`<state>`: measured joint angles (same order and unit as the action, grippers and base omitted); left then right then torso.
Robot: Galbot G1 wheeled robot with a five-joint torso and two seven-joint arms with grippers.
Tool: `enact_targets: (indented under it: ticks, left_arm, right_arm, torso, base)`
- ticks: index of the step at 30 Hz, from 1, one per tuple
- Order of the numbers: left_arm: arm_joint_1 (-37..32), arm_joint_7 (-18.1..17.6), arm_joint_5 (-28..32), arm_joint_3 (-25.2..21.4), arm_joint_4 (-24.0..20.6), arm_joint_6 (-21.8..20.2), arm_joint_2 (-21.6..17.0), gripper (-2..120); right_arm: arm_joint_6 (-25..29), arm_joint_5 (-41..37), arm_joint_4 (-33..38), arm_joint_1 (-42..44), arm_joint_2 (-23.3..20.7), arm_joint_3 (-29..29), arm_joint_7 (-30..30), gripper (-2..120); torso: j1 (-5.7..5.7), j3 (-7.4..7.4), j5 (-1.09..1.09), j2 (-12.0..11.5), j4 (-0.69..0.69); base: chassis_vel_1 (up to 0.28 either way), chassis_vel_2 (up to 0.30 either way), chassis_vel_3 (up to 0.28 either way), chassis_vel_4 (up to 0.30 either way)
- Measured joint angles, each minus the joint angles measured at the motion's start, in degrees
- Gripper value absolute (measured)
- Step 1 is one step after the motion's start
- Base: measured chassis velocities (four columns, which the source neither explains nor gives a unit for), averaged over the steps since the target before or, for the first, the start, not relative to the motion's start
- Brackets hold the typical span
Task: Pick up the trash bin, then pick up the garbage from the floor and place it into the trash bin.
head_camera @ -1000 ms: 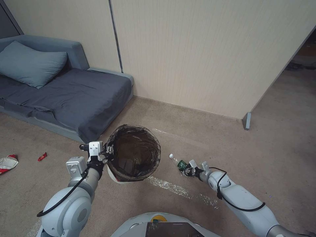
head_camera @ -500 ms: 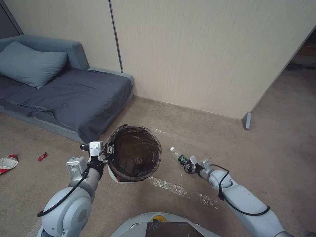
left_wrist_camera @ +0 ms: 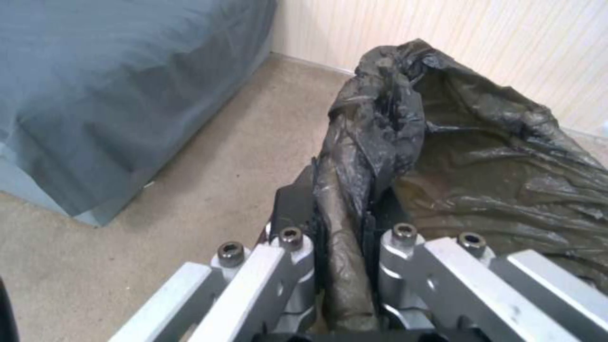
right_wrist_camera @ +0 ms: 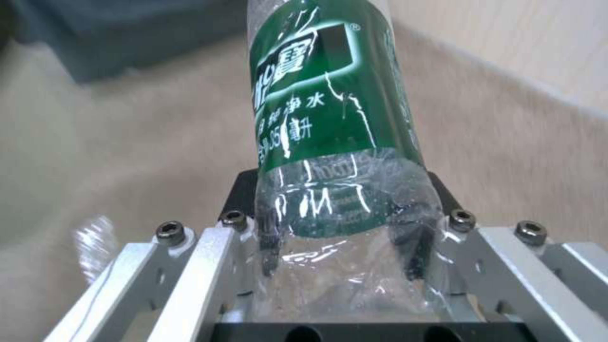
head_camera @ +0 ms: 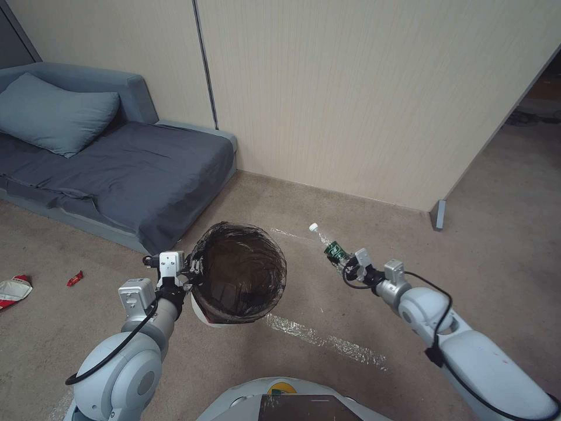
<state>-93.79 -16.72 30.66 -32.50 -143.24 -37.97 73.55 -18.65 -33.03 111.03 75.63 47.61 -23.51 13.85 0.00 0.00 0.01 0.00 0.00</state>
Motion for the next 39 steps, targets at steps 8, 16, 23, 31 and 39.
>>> enact_targets:
  ticks: [8,16,23,31,39]
  left_arm:
    - [0.1,-0.1,0.0,0.2,0.3,0.0,-0.1,7]
    - [0.0,-0.2,0.0,0.7,0.3,0.0,-0.4,7]
    - [0.6,-0.2,0.0,1.4,0.2,0.0,-0.6,7]
    - [1.4,-0.2,-0.1,2.1,0.6,-0.1,-0.1,7]
    - [1.6,-0.1,-0.1,2.0,0.6,-0.2,0.4,7]
  right_arm:
    - [-2.6,-6.6,16.6,4.5,-2.2,-6.4,-1.8,34]
    - [-5.6,-12.3,26.1,3.9,-2.4,-4.6,-4.7,34]
    - [-8.3,-14.8,28.7,-2.2,-2.6,4.5,-6.9,34]
    - [-9.8,-14.4,22.7,-14.0,2.2,21.9,-12.5,34]
    - [-10.3,-12.9,19.0,-18.2,4.0,29.9,-14.3,34]
  torso:
    - [0.00,0.00,-0.03,0.0,0.00]
    - [0.00,0.00,-0.01,0.0,0.00]
    - [0.00,0.00,-0.03,0.0,-0.01]
    - [0.00,0.01,-0.01,0.0,0.02]
    - [0.00,0.01,-0.02,0.0,0.00]
  base:
    - [0.000,0.000,0.000,0.000]
    - [0.000,0.000,0.000,0.000]
    - [0.000,0.000,0.000,0.000]
    - [0.000,0.000,0.000,0.000]
    - [0.000,0.000,0.000,0.000]
